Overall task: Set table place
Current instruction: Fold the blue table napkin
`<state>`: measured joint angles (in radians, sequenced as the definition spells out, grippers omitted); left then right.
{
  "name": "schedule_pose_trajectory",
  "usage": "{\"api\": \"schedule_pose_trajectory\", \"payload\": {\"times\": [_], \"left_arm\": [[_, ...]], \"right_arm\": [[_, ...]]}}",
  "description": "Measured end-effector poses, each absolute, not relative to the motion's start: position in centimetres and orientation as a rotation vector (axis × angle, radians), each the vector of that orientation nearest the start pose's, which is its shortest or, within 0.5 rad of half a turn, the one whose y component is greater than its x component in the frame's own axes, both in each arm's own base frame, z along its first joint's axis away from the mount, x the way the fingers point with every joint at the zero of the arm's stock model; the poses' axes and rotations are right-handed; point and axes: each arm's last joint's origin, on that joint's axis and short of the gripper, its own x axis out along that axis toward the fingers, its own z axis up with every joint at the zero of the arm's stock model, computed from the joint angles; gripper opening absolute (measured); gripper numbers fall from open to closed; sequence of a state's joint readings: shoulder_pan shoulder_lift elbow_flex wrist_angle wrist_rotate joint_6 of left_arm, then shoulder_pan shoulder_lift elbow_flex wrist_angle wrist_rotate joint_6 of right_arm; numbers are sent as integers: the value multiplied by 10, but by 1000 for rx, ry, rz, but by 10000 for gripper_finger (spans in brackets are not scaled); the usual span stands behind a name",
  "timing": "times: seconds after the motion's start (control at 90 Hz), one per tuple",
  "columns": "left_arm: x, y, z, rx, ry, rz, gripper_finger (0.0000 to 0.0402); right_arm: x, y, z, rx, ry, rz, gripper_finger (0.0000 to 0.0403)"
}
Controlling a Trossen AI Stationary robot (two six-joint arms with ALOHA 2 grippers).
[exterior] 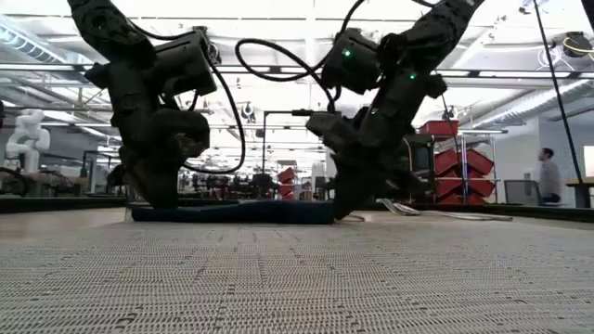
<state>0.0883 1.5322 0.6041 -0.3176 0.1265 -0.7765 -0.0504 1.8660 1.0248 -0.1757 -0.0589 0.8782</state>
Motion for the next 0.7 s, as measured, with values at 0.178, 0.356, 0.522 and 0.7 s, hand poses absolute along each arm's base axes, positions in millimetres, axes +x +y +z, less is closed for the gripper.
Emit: {"api": "schedule_pose_trajectory", "payload": {"times": [0.178, 0.356, 0.522, 0.7], "left_arm": [[235, 16, 116, -801, 1198, 452, 0], [235, 16, 116, -799, 1198, 452, 0], [235, 16, 116, -794, 1198, 450, 0], [235, 16, 116, -793, 1197, 451, 0]], "right_arm": [[368, -14, 145, 882, 819, -273, 0], [366, 5, 189, 807, 658, -190, 0], [356, 7, 183, 785, 752, -280, 0], [350, 6, 177, 767, 818, -358, 0]]}}
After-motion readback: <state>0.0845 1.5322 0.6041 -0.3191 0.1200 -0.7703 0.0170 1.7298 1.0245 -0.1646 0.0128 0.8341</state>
